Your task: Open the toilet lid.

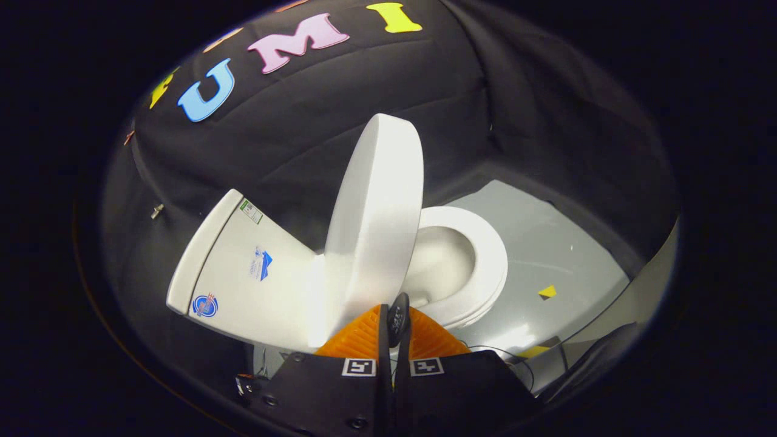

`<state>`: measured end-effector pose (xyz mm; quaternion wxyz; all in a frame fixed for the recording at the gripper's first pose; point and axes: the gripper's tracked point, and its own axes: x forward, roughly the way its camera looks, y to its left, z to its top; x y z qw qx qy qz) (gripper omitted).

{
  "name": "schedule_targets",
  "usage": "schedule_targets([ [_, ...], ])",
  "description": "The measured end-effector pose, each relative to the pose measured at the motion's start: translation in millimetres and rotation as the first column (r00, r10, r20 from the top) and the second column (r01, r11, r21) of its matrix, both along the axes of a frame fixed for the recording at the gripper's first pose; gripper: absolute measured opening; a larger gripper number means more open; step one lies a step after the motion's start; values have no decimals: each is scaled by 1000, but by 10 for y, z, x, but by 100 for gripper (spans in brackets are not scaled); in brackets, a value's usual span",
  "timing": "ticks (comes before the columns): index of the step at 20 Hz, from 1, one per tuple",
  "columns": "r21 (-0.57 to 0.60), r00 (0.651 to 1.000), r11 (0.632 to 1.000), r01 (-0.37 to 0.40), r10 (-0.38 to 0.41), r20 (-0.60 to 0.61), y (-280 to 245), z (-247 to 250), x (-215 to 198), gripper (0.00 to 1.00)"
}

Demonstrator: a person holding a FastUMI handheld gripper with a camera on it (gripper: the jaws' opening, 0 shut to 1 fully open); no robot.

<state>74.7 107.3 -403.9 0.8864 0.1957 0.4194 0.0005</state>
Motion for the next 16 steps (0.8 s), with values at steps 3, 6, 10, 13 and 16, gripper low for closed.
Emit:
schedule_targets([
  [3,-60,999,998,7,-4,45,214,204,19,6],
  [6,-130,996,991,-14,25,84,441,334,23,6],
  [10,-206,991,978,-18,45,124,739,527,29,6],
  [13,-233,985,972,-31,69,160,1061,664,9,6],
  [16,-260,978,965,-38,89,187,1348,764,13,5],
])
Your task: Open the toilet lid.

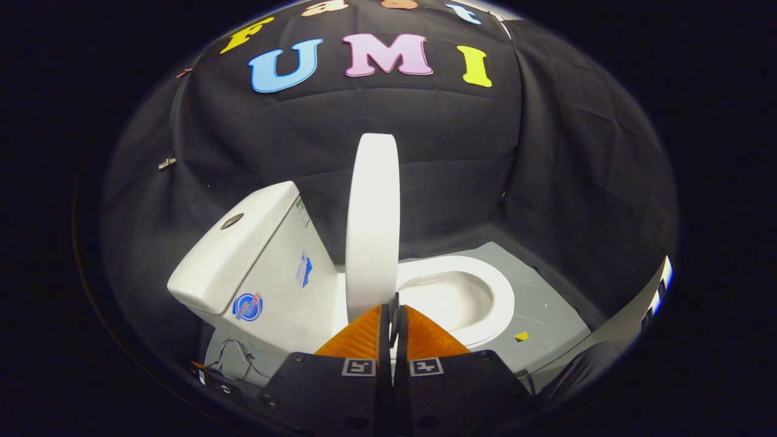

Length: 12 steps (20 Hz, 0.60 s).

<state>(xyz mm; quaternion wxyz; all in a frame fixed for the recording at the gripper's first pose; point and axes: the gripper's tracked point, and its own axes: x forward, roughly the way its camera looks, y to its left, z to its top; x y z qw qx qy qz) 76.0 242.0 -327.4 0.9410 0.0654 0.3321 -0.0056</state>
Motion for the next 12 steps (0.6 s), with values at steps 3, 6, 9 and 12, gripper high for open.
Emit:
schedule_targets([
  [3,-37,999,999,-9,10,33,246,49,0,5],
  [6,-73,997,996,-49,54,62,495,87,-7,5],
  [9,-90,993,993,-80,87,82,721,109,-10,5],
  [12,-120,987,986,-119,131,95,951,96,-33,6],
])
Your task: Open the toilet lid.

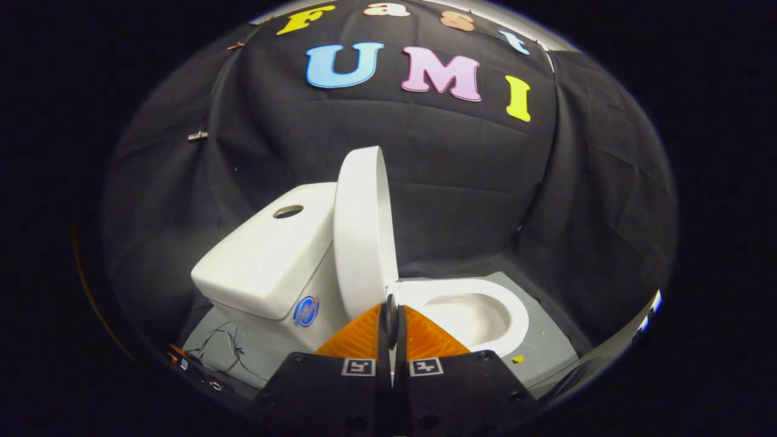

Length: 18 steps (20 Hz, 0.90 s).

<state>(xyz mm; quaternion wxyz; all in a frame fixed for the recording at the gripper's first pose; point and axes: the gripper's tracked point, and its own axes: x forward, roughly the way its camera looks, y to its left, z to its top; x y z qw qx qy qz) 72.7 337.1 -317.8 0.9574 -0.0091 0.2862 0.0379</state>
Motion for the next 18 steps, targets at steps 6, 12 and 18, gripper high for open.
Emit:
schedule_targets([
  [6,-41,1000,999,-22,23,20,252,-27,-42,7],
  [12,-70,998,997,-45,48,40,289,-23,-35,9],
  [18,-102,990,991,-86,97,105,277,182,-16,70],
])
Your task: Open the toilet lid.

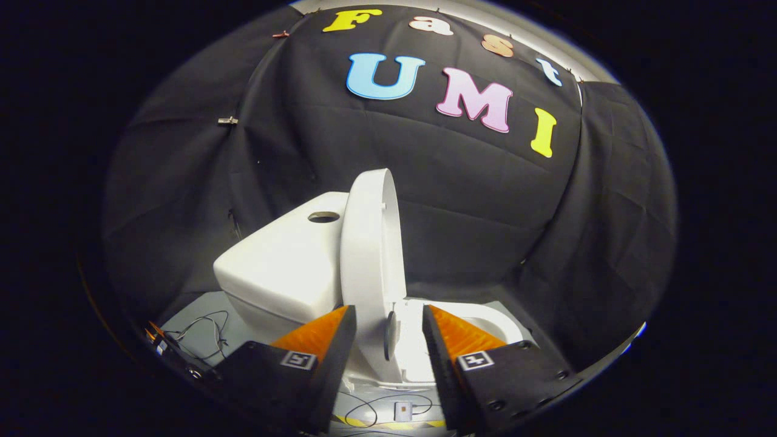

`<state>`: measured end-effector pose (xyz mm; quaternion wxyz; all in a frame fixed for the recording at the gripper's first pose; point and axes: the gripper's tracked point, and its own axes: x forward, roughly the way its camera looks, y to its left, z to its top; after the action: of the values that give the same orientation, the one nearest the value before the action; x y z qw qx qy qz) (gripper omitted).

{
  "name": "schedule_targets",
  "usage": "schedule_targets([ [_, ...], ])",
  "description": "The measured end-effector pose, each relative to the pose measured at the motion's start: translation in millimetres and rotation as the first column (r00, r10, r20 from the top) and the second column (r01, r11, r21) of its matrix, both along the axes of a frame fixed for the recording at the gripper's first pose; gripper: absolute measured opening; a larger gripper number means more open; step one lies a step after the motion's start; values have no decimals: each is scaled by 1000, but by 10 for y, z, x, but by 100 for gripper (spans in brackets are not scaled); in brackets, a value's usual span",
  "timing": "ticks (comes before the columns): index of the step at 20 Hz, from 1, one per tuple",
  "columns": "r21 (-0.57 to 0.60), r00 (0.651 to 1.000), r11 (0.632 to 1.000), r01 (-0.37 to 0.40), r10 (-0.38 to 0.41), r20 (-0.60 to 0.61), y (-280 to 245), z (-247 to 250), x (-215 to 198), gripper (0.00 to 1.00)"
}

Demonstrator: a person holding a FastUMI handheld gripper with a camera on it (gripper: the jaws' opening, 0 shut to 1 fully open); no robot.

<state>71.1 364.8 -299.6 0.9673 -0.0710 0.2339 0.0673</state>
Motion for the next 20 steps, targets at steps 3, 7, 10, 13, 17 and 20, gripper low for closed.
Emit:
schedule_targets([
  [3,30,1000,1000,4,-4,-25,-20,-13,-56,98],
  [7,64,1000,998,0,1,-14,-118,139,-90,98],
  [10,98,1000,995,-14,12,23,-221,400,-107,98],
  [13,140,997,989,-37,26,75,-342,754,-133,99],
  [17,208,988,975,-76,46,146,-538,1234,-201,99],
  [20,237,978,968,-77,28,207,-789,1609,-224,99],
])
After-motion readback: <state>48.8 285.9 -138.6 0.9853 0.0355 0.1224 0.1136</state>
